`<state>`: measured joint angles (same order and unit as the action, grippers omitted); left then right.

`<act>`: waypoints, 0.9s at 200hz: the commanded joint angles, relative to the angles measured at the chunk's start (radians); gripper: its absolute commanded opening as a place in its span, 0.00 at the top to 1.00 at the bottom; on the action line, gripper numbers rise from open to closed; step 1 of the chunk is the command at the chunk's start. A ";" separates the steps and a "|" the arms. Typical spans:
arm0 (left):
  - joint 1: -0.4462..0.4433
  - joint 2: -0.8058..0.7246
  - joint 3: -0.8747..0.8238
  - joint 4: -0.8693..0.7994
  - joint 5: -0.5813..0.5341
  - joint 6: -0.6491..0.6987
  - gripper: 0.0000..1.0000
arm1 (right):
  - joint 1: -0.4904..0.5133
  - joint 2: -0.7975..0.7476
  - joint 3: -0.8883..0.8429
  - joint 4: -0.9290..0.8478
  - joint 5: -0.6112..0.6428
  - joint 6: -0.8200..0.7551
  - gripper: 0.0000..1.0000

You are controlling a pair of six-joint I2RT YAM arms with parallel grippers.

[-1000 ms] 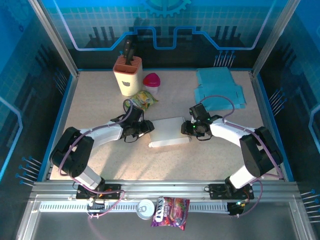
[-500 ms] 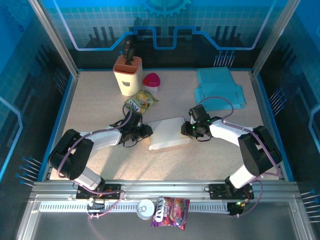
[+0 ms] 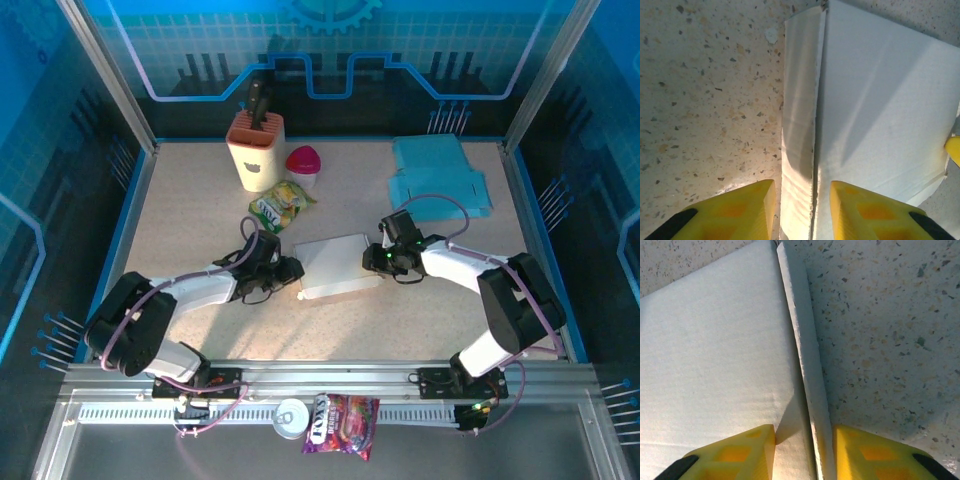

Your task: Fold the paper box

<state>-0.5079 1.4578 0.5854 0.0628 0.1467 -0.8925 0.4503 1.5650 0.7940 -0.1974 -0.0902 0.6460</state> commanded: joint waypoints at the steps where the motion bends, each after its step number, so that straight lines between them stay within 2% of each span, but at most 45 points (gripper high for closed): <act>1: -0.007 0.017 -0.020 0.050 0.015 -0.019 0.70 | -0.014 -0.024 -0.034 -0.027 -0.036 -0.007 0.62; 35: -0.007 0.036 -0.030 0.089 0.029 -0.019 0.80 | -0.084 -0.056 -0.073 0.027 -0.128 -0.046 0.50; 60: -0.007 0.054 -0.037 0.103 0.027 -0.023 0.80 | -0.164 -0.064 -0.106 0.089 -0.238 -0.067 0.40; 90: -0.007 0.070 -0.039 0.113 0.030 -0.024 0.81 | -0.221 -0.026 -0.105 0.130 -0.368 -0.099 0.33; 116: -0.006 0.069 -0.045 0.108 0.017 -0.016 0.88 | -0.222 0.014 -0.094 0.163 -0.436 -0.107 0.30; 157: 0.007 0.043 -0.069 0.093 -0.015 -0.005 0.90 | -0.223 0.051 -0.117 0.221 -0.469 -0.092 0.26; 180: 0.032 0.049 -0.093 0.119 0.006 -0.003 0.92 | -0.223 0.057 -0.130 0.262 -0.504 -0.080 0.26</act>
<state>-0.4992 1.4979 0.5434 0.2245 0.1696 -0.9138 0.2283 1.5974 0.6849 -0.0185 -0.5117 0.5602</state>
